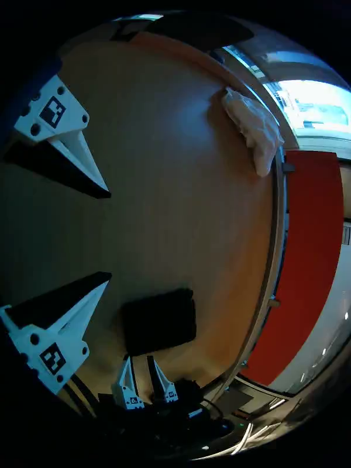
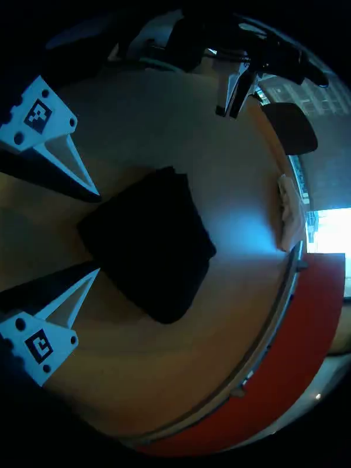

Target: Fold towel

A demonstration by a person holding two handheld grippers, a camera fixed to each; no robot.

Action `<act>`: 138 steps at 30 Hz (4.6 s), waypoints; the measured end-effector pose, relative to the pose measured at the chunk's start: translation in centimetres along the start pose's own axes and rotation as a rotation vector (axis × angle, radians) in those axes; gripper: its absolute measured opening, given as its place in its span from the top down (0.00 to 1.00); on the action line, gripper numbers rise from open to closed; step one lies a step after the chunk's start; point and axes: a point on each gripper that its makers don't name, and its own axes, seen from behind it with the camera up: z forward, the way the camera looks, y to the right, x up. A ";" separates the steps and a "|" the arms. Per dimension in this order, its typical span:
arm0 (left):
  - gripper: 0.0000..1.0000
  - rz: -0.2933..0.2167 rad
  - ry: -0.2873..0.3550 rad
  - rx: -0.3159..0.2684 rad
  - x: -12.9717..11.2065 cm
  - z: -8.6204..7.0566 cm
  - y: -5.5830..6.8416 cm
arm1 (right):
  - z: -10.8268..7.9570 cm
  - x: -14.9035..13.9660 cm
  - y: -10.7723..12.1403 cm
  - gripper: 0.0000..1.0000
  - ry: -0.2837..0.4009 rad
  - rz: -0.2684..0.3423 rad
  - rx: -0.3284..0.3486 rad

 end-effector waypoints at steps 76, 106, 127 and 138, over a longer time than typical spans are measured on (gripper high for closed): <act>0.07 0.001 0.045 -0.036 2.3 0.1 2.2 | -19.2 9.8 19.4 0.95 0.233 0.043 -0.317; 0.07 0.033 0.031 -0.038 3.6 1.0 4.7 | -29.6 3.8 35.6 0.95 0.180 0.125 -0.532; 0.07 0.055 0.023 -0.049 3.6 1.1 6.0 | -32.0 -4.9 35.2 0.95 0.102 0.224 -0.571; 0.07 0.064 0.016 -0.051 3.0 0.8 6.3 | -32.2 -13.4 33.5 0.95 0.023 0.361 -0.600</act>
